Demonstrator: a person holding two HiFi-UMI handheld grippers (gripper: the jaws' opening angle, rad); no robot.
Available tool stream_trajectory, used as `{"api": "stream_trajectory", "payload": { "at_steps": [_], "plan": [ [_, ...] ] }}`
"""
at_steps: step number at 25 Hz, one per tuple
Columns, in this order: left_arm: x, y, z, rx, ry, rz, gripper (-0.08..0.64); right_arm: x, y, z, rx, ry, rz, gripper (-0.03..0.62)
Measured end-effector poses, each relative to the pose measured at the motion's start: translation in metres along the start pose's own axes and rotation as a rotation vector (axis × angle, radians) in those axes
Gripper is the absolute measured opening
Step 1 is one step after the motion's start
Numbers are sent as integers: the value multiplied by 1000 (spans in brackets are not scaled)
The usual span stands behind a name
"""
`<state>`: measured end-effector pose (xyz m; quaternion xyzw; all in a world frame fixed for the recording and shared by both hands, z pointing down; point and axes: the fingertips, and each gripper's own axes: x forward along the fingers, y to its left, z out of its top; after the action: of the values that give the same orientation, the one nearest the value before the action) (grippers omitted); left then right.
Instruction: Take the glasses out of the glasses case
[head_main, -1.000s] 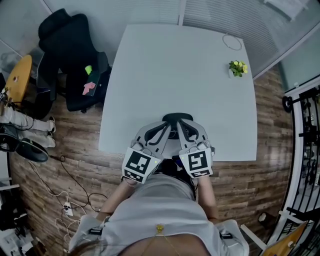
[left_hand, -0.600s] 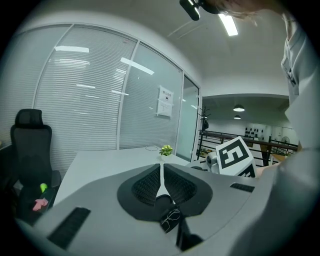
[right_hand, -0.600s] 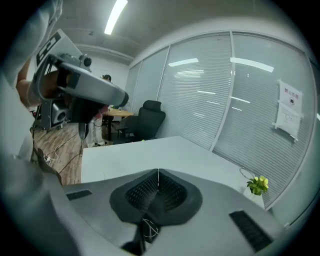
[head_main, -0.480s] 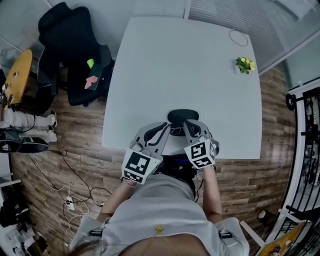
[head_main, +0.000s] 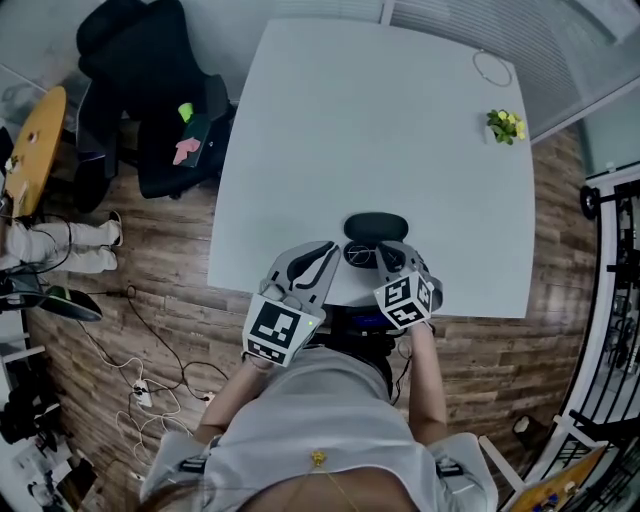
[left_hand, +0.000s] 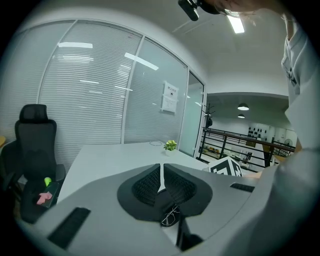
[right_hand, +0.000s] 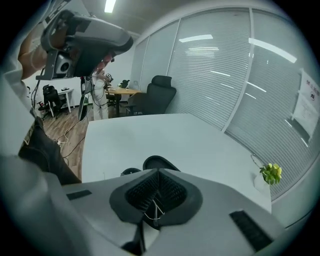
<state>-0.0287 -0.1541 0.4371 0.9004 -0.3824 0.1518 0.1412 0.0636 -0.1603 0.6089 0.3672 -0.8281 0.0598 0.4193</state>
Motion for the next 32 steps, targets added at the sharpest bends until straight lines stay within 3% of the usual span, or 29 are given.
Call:
{"api": "stream_trajectory", "payload": {
  "at_steps": [22,32],
  "plan": [
    [-1,24,-14,-60,12,61,41,59,29,-63,-257,285,347,60],
    [-6,32,-16,-76,7,90,41,61,39,-67,-283,340,544,38]
  ]
}}
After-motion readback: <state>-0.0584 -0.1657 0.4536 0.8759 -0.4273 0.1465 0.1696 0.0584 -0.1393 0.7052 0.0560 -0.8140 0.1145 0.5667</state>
